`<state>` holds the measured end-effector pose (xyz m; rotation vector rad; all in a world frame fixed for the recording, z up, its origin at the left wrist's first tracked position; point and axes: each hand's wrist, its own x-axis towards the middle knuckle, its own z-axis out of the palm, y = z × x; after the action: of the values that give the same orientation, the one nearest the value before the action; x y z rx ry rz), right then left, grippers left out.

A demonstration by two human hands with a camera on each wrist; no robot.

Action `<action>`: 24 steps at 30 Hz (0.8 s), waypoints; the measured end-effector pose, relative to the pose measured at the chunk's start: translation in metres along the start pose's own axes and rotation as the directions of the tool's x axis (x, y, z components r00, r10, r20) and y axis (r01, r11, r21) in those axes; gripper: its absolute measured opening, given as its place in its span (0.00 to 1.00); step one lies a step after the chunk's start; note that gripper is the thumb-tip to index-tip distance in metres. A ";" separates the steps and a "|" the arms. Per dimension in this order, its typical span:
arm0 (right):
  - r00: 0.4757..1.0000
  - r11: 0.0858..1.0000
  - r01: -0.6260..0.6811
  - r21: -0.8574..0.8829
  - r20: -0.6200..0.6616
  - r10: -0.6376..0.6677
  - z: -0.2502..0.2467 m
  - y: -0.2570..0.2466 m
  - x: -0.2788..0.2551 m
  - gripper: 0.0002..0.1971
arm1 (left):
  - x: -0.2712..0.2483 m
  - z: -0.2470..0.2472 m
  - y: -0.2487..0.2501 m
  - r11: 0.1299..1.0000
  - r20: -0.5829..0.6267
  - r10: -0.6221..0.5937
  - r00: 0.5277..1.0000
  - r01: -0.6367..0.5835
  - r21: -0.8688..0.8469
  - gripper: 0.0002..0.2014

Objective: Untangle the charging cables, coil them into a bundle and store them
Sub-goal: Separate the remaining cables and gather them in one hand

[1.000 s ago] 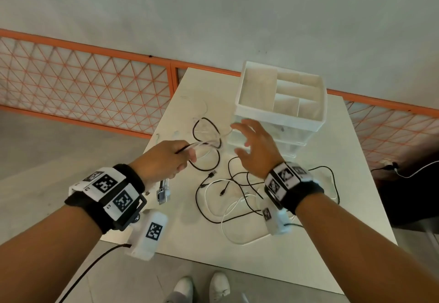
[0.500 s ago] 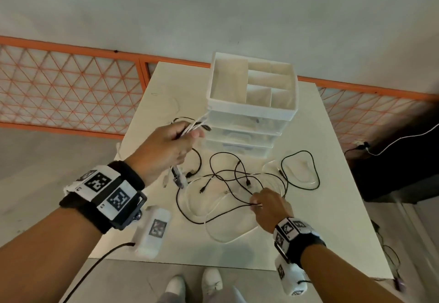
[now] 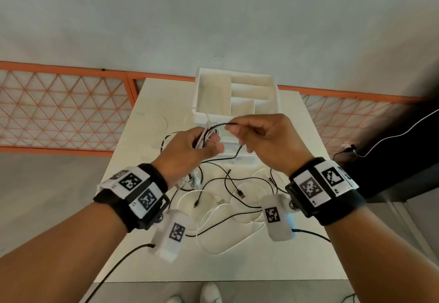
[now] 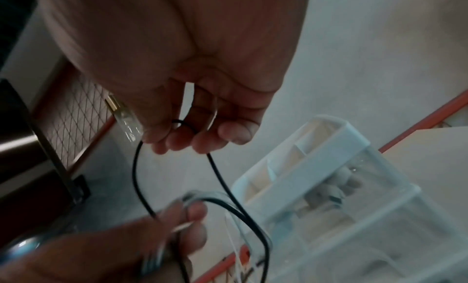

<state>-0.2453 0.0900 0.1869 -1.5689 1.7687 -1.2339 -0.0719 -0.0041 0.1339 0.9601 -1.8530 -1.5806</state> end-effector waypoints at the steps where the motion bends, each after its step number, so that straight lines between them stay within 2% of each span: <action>1: 0.999 1.000 0.008 0.002 -0.041 -0.008 -0.002 -0.003 0.003 0.05 | 0.001 0.002 -0.001 1.000 -0.009 -0.016 1.000 0.016 -0.021 0.09; 4: 0.974 0.999 -0.022 -0.031 -0.225 0.015 -0.018 0.003 0.007 0.06 | 0.001 -0.007 -0.006 0.993 -0.027 -0.089 0.996 0.087 -0.076 0.12; 8: 0.896 0.990 -0.120 -0.074 -0.438 0.076 -0.038 0.023 0.003 0.11 | -0.001 -0.032 -0.006 0.985 -0.021 -0.104 0.994 0.106 0.140 0.13; 12: 0.811 0.968 -0.234 -0.091 -0.567 0.143 -0.046 0.044 0.001 0.09 | -0.002 -0.051 -0.017 0.946 -0.048 -0.115 0.992 0.124 0.299 0.16; 15: 0.735 0.938 -0.346 -0.038 -0.632 0.246 -0.050 0.061 -0.003 0.07 | -0.008 -0.062 -0.027 0.951 -0.078 -0.175 0.981 0.189 0.246 0.16; 17: 0.761 0.923 -0.384 0.007 -0.564 0.321 -0.050 0.063 -0.007 0.07 | -0.012 -0.067 -0.030 0.965 -0.077 -0.214 0.974 0.223 0.138 0.16; 20: 0.874 0.935 -0.348 0.067 -0.336 0.350 -0.036 0.047 -0.010 0.05 | -0.017 -0.060 -0.022 0.974 -0.060 -0.224 0.973 0.222 -0.035 0.16; 22: 0.938 0.945 -0.281 0.168 -0.160 0.307 -0.017 0.024 -0.011 0.07 | -0.019 -0.043 -0.008 0.963 0.035 -0.165 0.986 0.168 -0.210 0.08; 23: 0.957 0.936 -0.255 0.244 -0.077 0.280 -0.007 0.013 -0.011 0.11 | -0.019 -0.031 0.000 0.950 0.084 -0.115 0.990 0.134 -0.282 0.08; 24: 0.969 0.923 -0.231 0.307 -0.013 0.247 0.002 0.004 -0.010 0.15 | -0.018 -0.019 0.005 0.942 0.113 -0.071 0.991 0.104 -0.320 0.15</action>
<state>-0.2432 0.0981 0.1801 -1.1212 1.6491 -1.3581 -0.0471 -0.0018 0.1439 0.8347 -1.5598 -1.9458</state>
